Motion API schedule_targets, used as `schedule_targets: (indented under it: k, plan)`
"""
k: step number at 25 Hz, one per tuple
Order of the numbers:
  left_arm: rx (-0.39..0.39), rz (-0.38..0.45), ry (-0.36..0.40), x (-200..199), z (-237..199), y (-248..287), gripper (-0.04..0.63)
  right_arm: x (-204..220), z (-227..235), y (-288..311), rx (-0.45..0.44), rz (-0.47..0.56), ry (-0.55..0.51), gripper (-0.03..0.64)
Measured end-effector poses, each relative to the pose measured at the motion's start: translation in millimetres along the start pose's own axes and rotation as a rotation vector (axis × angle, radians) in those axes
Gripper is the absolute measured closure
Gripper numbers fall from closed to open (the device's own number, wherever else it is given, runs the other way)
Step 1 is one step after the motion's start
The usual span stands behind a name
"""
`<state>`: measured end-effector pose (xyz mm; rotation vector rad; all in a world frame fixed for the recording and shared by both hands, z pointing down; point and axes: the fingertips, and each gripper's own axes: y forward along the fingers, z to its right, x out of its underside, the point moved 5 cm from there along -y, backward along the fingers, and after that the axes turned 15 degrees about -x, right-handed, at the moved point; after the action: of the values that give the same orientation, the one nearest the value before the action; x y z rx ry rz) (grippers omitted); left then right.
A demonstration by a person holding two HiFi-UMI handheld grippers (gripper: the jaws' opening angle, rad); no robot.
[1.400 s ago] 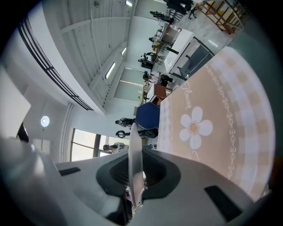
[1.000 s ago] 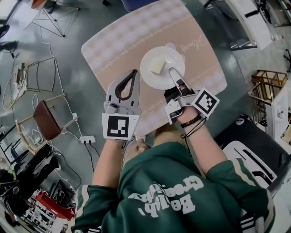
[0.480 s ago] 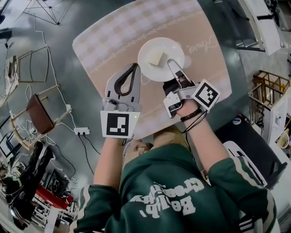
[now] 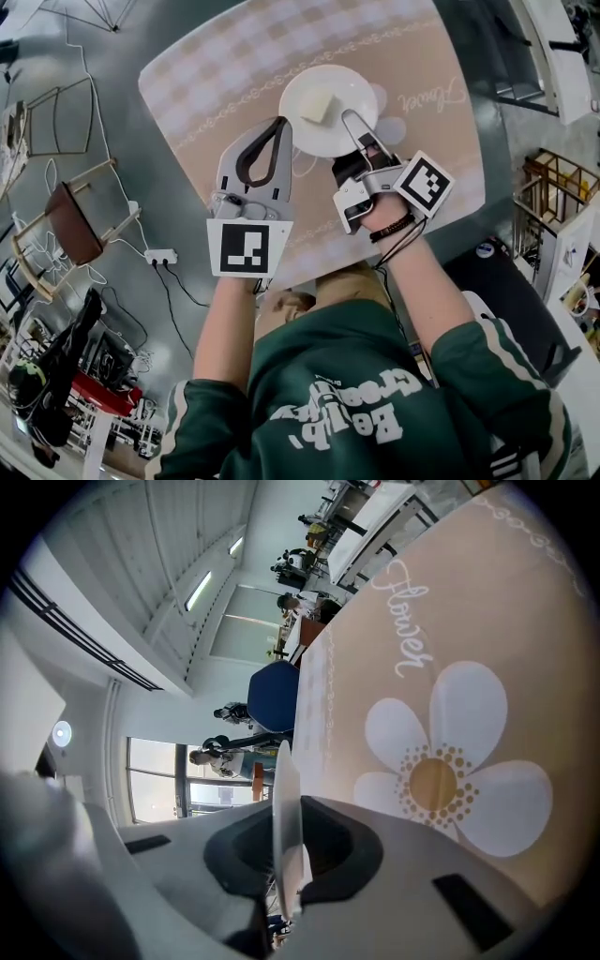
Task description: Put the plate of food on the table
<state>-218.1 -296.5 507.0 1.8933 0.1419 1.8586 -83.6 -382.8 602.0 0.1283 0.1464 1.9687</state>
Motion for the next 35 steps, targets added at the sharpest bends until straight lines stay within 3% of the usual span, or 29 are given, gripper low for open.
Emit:
schedule_targets:
  k: [9,21,26,31,35]
  plan:
    - [0.007,-0.02,-0.042,9,10,14,0.586,-8,29,9,0.07,0.035,0.075,0.586]
    - [-0.013,-0.062,-0.041,18,21,14,0.586,-11,42,21,0.108,0.081,0.174,0.586]
    - [-0.014,-0.08,-0.051,19,23,17,0.586,-14,39,23,0.133,0.075,0.154,0.584]
    - [-0.032,-0.08,-0.063,18,26,17,0.586,-16,36,19,0.236,0.031,0.06,0.577]
    - [-0.021,-0.074,-0.059,17,29,15,0.586,-13,33,15,0.279,0.018,0.001,0.492]
